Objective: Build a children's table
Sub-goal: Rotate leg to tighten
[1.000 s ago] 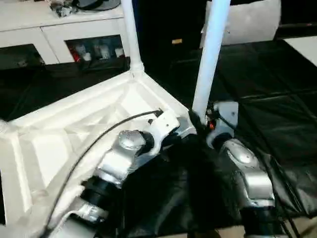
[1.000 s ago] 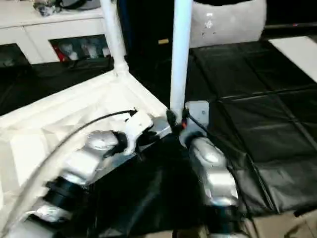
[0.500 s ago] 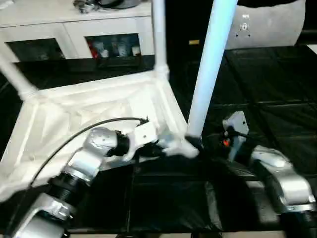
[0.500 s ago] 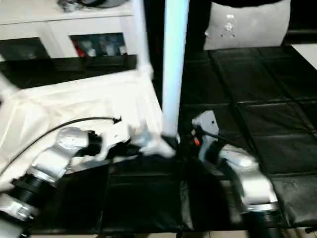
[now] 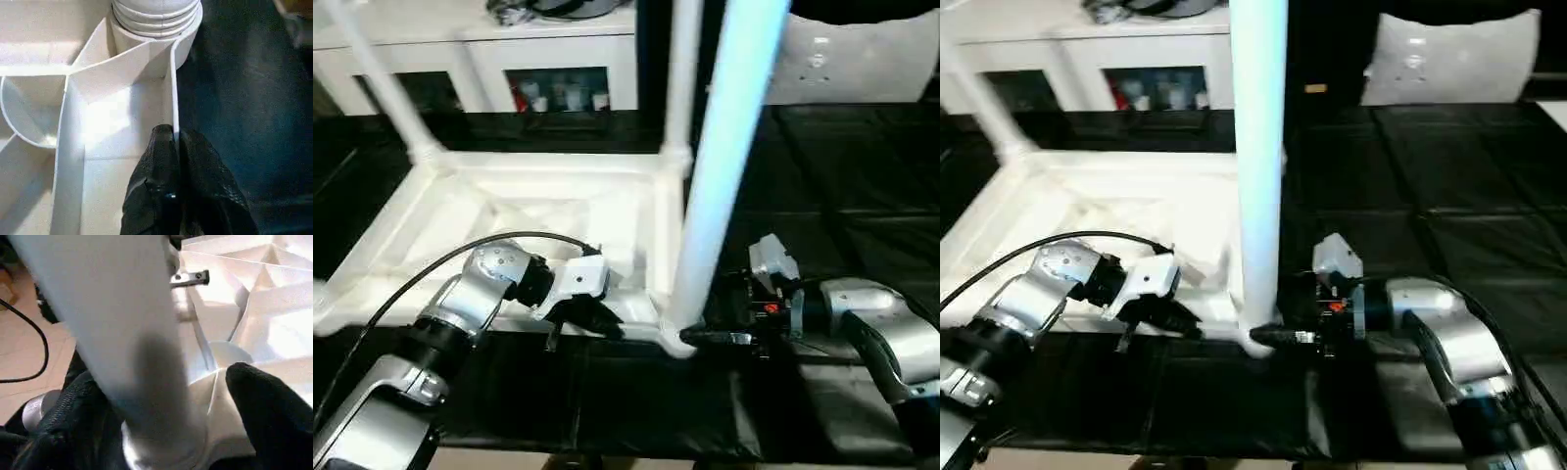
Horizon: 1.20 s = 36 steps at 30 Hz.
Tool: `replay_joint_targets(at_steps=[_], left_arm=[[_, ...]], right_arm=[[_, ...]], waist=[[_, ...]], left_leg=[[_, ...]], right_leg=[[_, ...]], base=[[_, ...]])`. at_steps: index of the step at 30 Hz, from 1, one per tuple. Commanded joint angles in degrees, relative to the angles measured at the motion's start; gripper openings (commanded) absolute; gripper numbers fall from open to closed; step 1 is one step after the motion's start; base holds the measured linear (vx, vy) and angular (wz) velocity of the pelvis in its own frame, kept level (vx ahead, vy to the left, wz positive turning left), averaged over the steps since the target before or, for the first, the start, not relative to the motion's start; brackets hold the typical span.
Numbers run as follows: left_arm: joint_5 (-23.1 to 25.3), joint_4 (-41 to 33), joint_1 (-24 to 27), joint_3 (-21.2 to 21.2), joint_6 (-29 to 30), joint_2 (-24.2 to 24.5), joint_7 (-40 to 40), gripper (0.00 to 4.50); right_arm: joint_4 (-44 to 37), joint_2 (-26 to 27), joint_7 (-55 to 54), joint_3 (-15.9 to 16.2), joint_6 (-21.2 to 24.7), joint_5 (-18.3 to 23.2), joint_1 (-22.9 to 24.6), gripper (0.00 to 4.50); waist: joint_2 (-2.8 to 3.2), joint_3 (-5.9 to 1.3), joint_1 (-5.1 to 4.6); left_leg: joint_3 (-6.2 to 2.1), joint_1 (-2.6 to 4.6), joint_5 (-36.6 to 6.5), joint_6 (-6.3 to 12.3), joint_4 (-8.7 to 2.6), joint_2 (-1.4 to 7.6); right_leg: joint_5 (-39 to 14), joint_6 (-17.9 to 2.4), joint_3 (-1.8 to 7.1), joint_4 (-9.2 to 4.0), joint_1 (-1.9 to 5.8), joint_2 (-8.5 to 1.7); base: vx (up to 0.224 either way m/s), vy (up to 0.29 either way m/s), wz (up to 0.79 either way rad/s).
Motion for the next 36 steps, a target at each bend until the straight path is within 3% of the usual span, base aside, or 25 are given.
replay_joint_targets(at_steps=[1, 4, 5, 9, 17, 22, 24, 26, 29, 31, 36], left_arm=[[-0.2, -0.6, -1.5, -2.0, -1.5, -0.5, -3.9, 0.0], [-0.3, 0.2, -2.0, -2.4, -2.5, -0.5, -5.1, 0.0], [-0.2, 0.5, -2.1, -2.5, -2.8, -0.4, -5.3, 0.0], [0.0, 1.3, -2.4, -2.5, -3.4, -0.4, -5.7, 0.0], [-0.2, 1.8, -2.5, -2.3, -3.3, -0.6, -5.7, 0.0], [-1.5, 0.7, -1.3, -0.5, 0.0, -0.8, -3.5, 0.0], [-1.9, -0.9, -0.3, 1.2, 3.4, -1.4, 0.7, 0.0], [-1.5, -1.5, 0.0, 1.5, 4.5, -1.7, 2.5, 0.0], [-1.9, -5.0, 1.7, 4.0, 11.3, -4.8, 10.6, 0.0], [-1.7, -7.6, 2.8, 4.6, 14.6, -7.6, 15.3, 0.0], [-0.5, -9.9, 3.4, 5.6, 19.4, -12.7, 24.3, 0.0]], right_arm=[[0.2, 0.0, 0.9, 0.6, 1.0, 1.1, -0.9, 3.68], [-0.5, -1.0, 3.3, 1.7, 2.9, 1.8, -0.9, 3.51], [-0.6, -1.4, 3.9, 2.0, 3.3, 1.9, -0.8, 3.27], [-0.4, -2.1, 5.0, 2.5, 3.8, 2.0, -1.0, 3.01], [-0.7, -2.1, 5.7, 3.0, 5.2, 2.6, -1.1, 2.38], [-3.6, -0.8, 2.5, 2.4, 8.9, 4.5, 0.8, 2.15], [-4.6, 2.0, -3.4, 1.4, 8.5, 3.1, 2.4, 2.12], [-4.7, 3.2, -5.7, 1.1, 8.3, 2.5, 2.9, 2.12], [-3.8, 9.3, -17.7, 0.1, 7.4, -2.0, 3.8, 2.11], [-3.2, 13.4, -25.5, -1.1, 8.3, -3.3, 3.8, 2.08], [-2.6, 19.4, -35.0, -2.1, 8.6, -5.0, 3.6, 2.04]], waist=[[-1.41, -4.65, -0.2], [-1.43, -4.58, 0.21], [-1.48, -4.54, 0.33], [-1.58, -4.39, 0.45], [-1.67, -4.55, 0.49], [-1.46, -4.58, 0.48], [-1.24, -4.56, 0.43], [-1.26, -4.41, 0.18], [-1.28, -4.16, -0.58], [-1.34, -3.89, -1.86], [-1.43, -3.87, -4.17]], left_leg=[[-1.02, 1.28, -9.1, 5.26, -4.04, 4.01], [-1.06, 1.1, -8.8, 5.59, -4.01, 3.98], [-1.04, 1.16, -9.1, 5.39, -4.04, 3.97], [-1.14, 1.27, -11.0, 4.35, -4.24, 4.04], [-1.16, 1.15, -10.1, 4.25, -4.16, 4.05], [-1.18, 1.19, -10.2, 4.01, -4.2, 4.04], [-1.24, 1.19, -11.4, 3.19, -4.33, 4.07], [-1.27, 1.21, -12.9, 2.33, -4.39, 3.79], [-1.51, 1.37, -15.1, 0.28, -4.76, 3.84], [-1.9, 1.16, -17.3, -0.48, -5.03, 3.5], [-1.74, 1.15, -18.5, 0.25, -4.73, 3.04]], right_leg=[[-14.2, -13.6, 3.21, -2.97, 2.58, -4.01], [-14.6, -13.3, 3.14, -3.01, 2.71, -4.11], [-15.6, -13.1, 3.13, -3.16, 2.69, -4.13], [-18.9, -12.1, 3.12, -3.5, 2.62, -4.14], [-18.1, -12.1, 3.1, -3.34, 2.69, -4.16], [-17.8, -12.3, 3.09, -3.31, 2.77, -4.11], [-19.2, -12.0, 3.11, -3.49, 2.73, -4.24], [-22.0, -11.1, 2.99, -3.86, 2.72, -4.23], [-25.5, -10.0, 2.94, -4.05, 2.55, -4.23], [-29.2, -8.3, 2.52, -4.54, 2.75, -4.12], [-29.9, -7.6, 2.41, -5.32, 2.37, -3.85]], base=[[0.0, 0.0, 0.0], [0.0, 0.0, 0.0], [0.0, 0.0, 0.0], [0.0, 0.0, 0.0], [0.0, 0.0, 0.0], [0.0, 0.0, 0.0], [0.0, 0.0, 0.0], [0.0, 0.0, 0.0], [0.0, 0.0, 0.0], [0.0, 0.0, 0.0], [0.0, 0.0, 0.0]])
